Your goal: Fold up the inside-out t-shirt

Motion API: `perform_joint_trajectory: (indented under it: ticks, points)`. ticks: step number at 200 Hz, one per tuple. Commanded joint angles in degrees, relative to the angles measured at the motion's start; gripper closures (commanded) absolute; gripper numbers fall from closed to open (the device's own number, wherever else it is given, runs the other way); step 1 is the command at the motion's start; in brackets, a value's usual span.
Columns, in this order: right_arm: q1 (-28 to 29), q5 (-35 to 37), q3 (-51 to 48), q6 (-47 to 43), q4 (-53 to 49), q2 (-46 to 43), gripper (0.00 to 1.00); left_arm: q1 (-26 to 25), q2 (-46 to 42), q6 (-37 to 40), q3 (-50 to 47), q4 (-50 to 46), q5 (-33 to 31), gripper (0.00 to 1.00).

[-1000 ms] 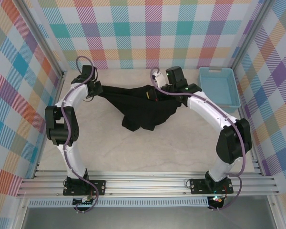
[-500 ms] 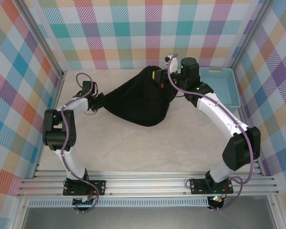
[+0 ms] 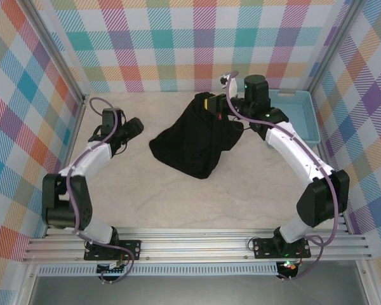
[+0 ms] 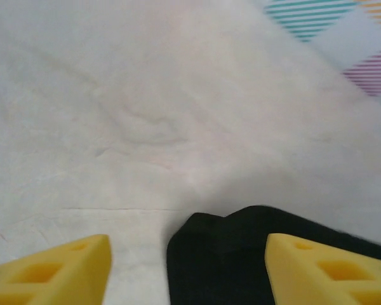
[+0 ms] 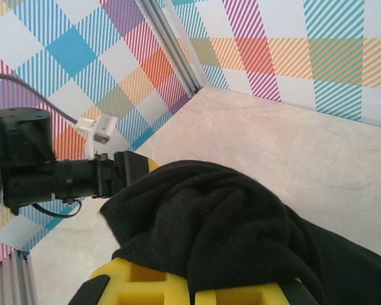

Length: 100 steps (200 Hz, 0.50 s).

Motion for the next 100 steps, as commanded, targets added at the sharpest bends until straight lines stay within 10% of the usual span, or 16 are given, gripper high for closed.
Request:
perform_joint_trajectory:
  ticks: [1,25,57,100]
  points:
    - [-0.3,-4.0,-0.2,3.5,4.9,-2.8,1.00,-3.3,-5.7,2.2,-1.5,6.9,8.0,0.27]
    - [-0.3,-5.7,0.0,5.7,5.1,-2.6,1.00,-11.8,-4.8,5.4,2.1,12.7,23.9,0.24]
    - [-0.3,-6.1,0.8,6.4,4.5,-3.9,1.00,-19.5,1.7,10.8,9.0,11.5,28.4,0.27]
    - [-1.8,-3.6,6.2,7.7,0.7,-6.4,1.00,-19.9,6.6,9.0,9.9,11.1,27.4,0.93]
